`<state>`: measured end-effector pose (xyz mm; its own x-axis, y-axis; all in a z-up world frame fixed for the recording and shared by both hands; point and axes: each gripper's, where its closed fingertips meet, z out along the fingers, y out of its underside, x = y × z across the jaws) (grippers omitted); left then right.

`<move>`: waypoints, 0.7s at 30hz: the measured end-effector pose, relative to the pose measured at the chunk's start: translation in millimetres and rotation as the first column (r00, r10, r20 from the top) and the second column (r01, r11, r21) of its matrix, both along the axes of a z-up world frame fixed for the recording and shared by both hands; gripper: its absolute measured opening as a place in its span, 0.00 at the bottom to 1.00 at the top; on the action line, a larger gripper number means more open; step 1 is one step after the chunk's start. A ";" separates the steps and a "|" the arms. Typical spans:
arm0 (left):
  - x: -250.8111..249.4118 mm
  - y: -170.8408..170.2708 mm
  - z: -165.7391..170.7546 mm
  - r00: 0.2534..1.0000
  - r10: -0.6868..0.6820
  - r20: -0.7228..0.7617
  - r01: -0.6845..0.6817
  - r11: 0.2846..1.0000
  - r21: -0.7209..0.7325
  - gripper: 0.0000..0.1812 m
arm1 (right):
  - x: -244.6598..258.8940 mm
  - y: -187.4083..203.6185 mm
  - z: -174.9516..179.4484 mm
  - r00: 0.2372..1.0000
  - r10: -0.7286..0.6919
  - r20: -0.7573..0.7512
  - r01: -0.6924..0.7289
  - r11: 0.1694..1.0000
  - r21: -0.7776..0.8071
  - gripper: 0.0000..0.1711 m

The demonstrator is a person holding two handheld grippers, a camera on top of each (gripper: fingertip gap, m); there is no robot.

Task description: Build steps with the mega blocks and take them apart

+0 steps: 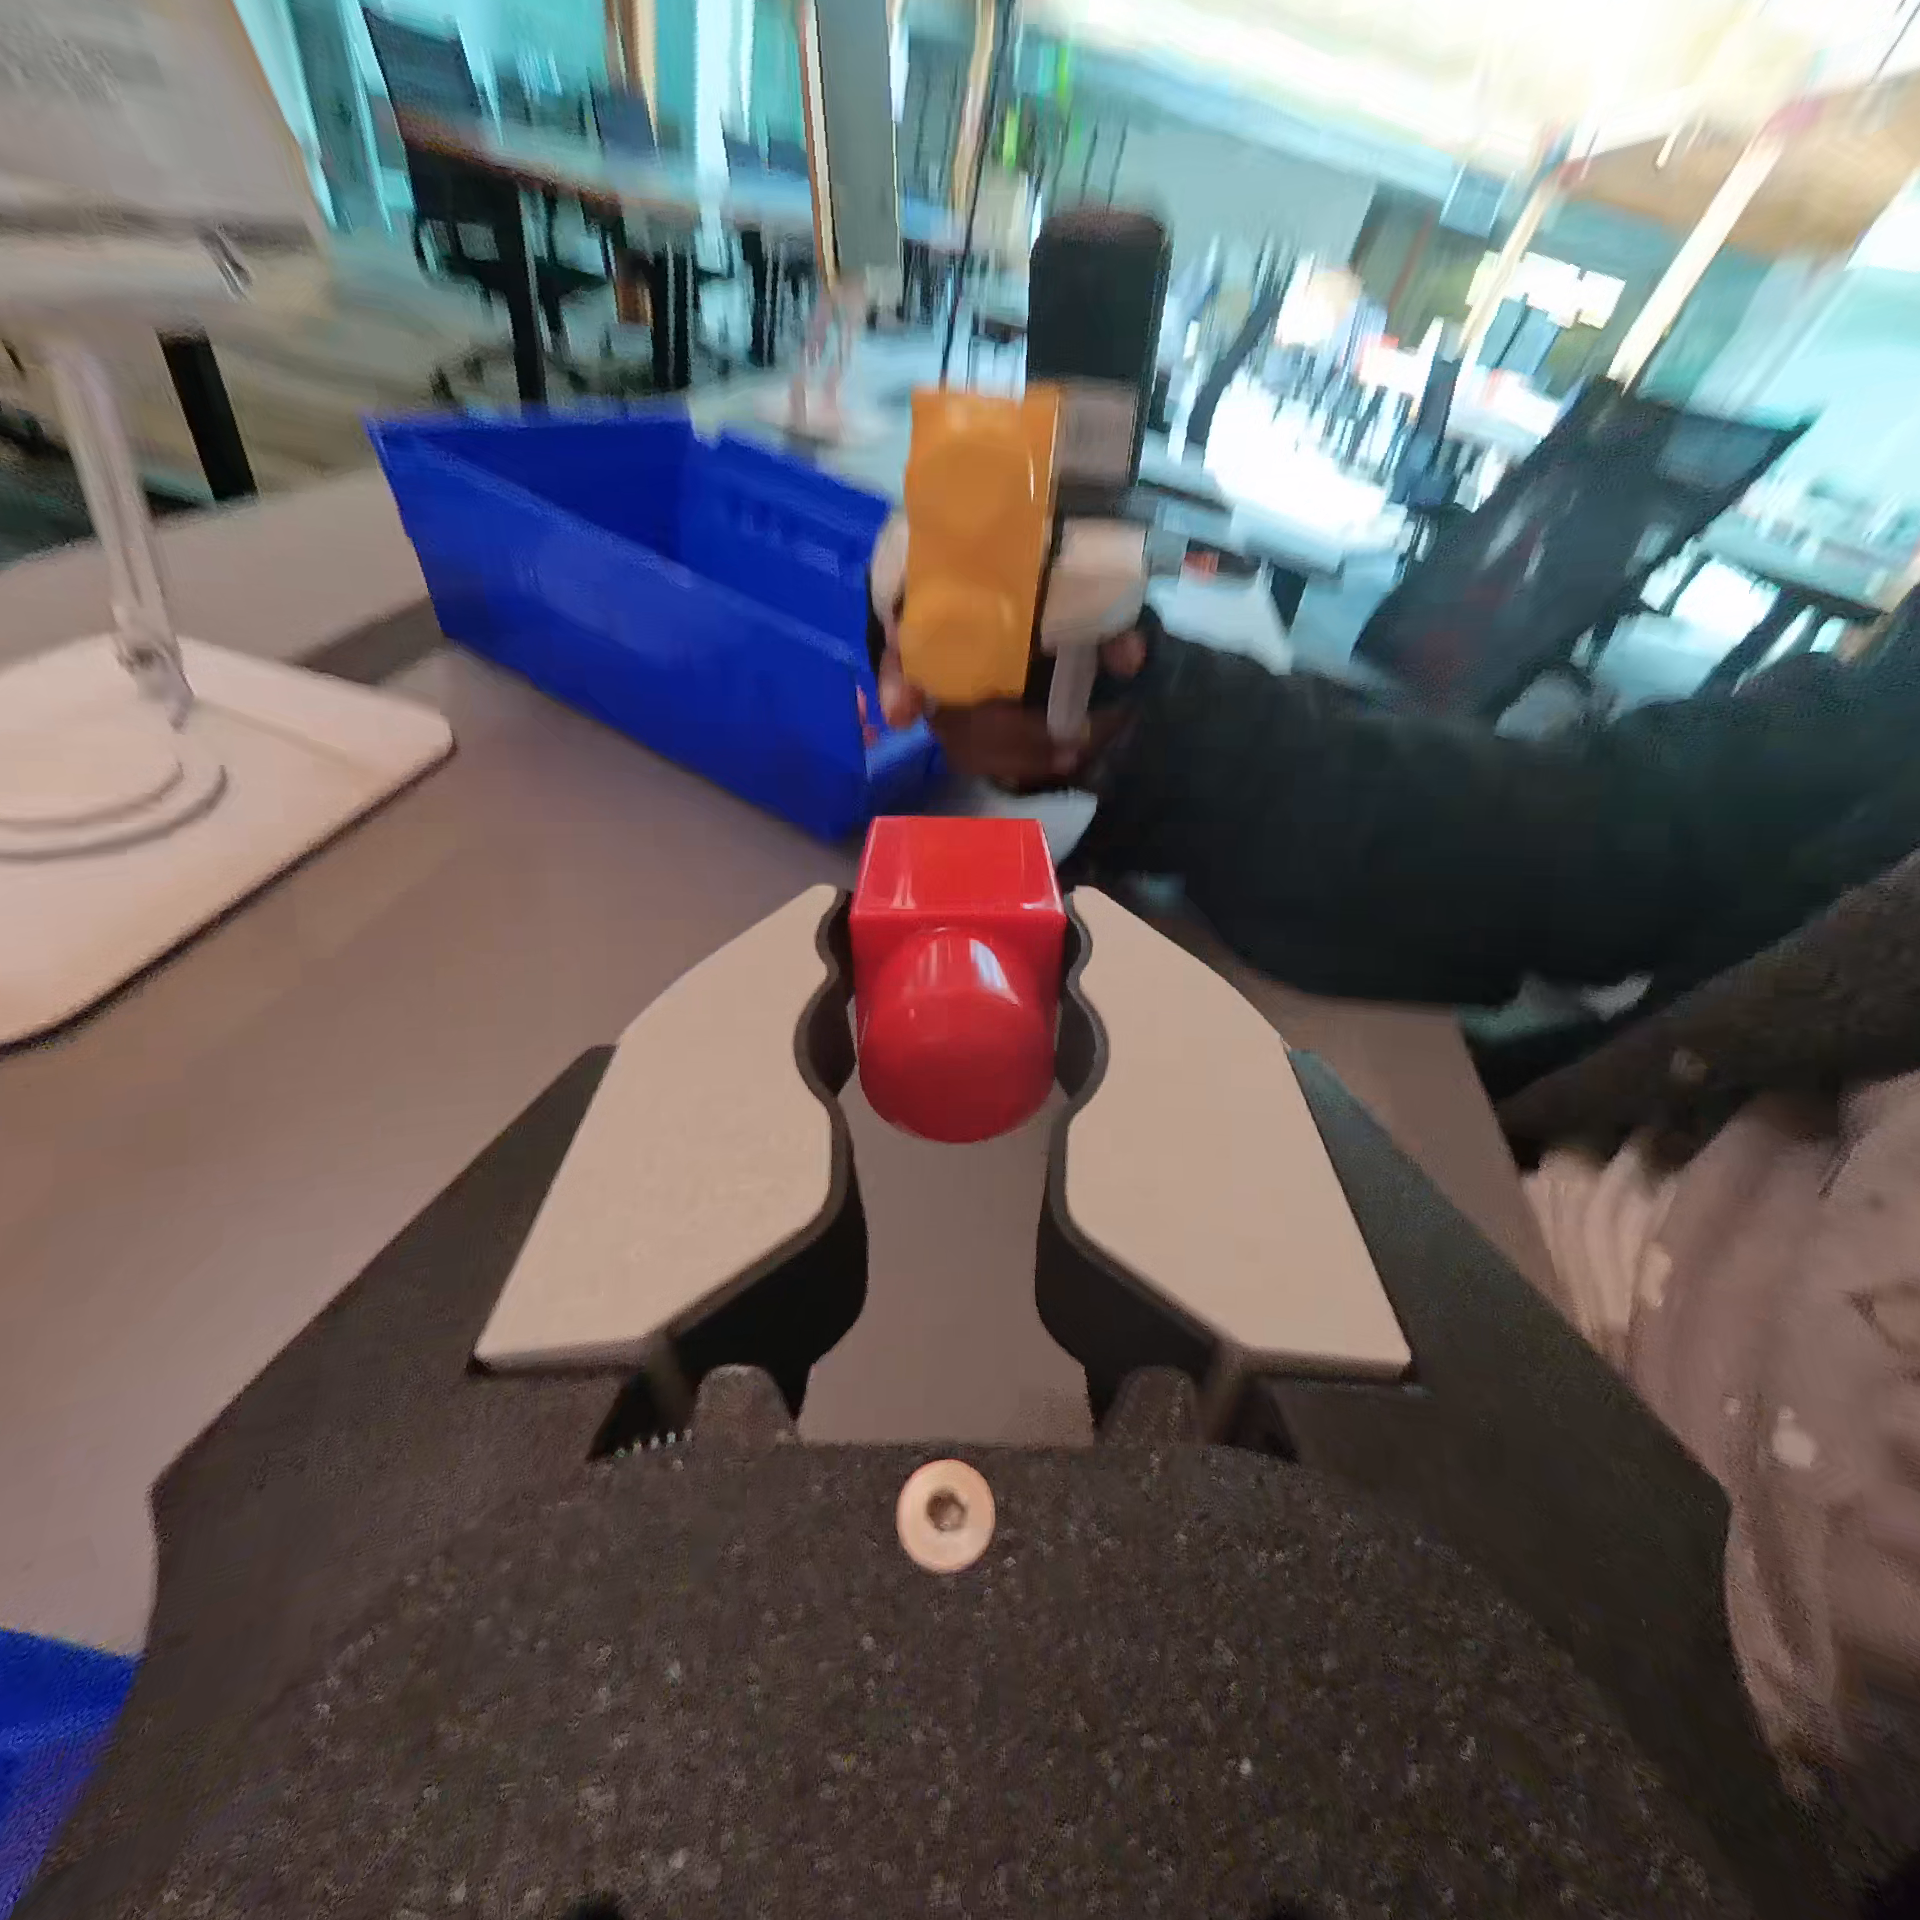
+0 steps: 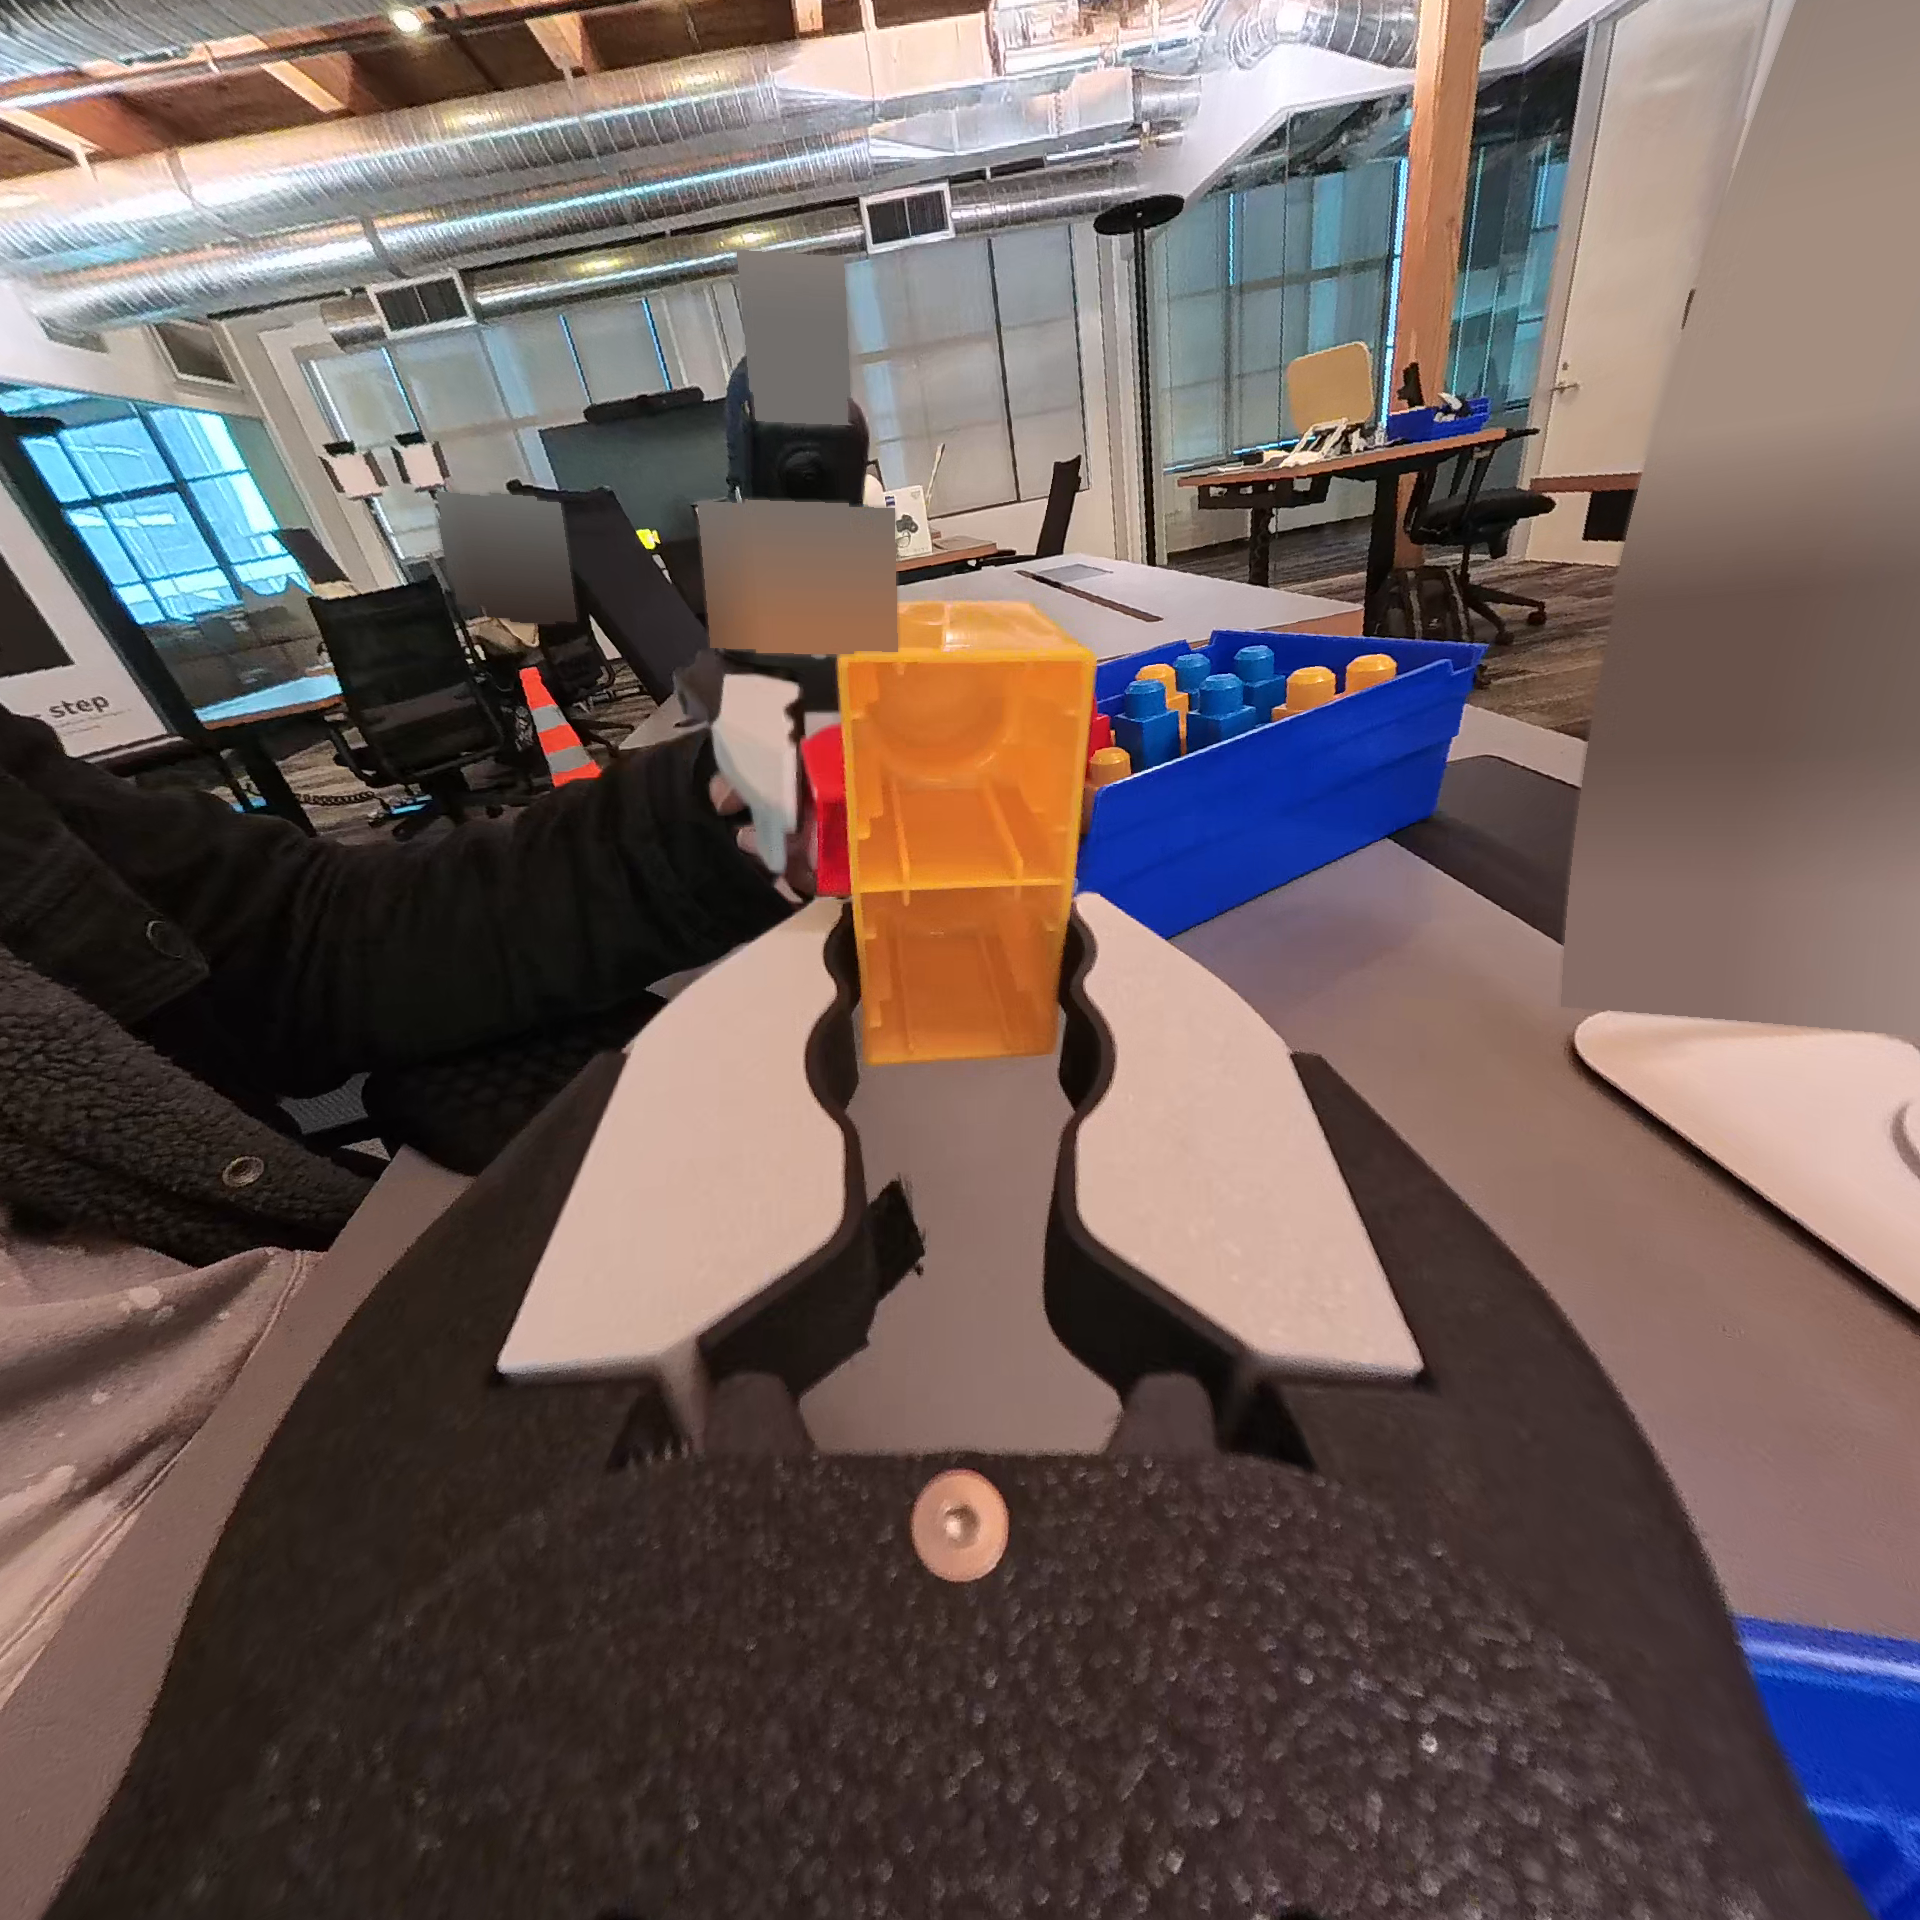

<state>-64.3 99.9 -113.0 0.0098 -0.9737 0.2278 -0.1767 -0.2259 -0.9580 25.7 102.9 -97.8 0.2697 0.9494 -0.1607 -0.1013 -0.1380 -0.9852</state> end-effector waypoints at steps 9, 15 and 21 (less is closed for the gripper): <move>-2.8 -20.4 -91.6 0.745 0.028 -0.666 0.131 0.973 0.187 0.20 | 2.1 6.0 -5.4 1.000 -0.026 0.017 0.026 1.000 -0.012 0.21; -26.0 -40.5 -124.3 0.486 -0.013 -0.874 0.253 0.959 0.127 0.20 | 0.6 6.2 -9.3 0.999 -0.022 0.033 0.022 1.000 -0.019 0.21; -41.6 -49.5 -142.5 0.336 -0.042 -0.941 0.273 0.961 0.054 0.20 | -2.4 5.2 -12.4 0.999 -0.014 0.048 0.015 1.000 -0.022 0.21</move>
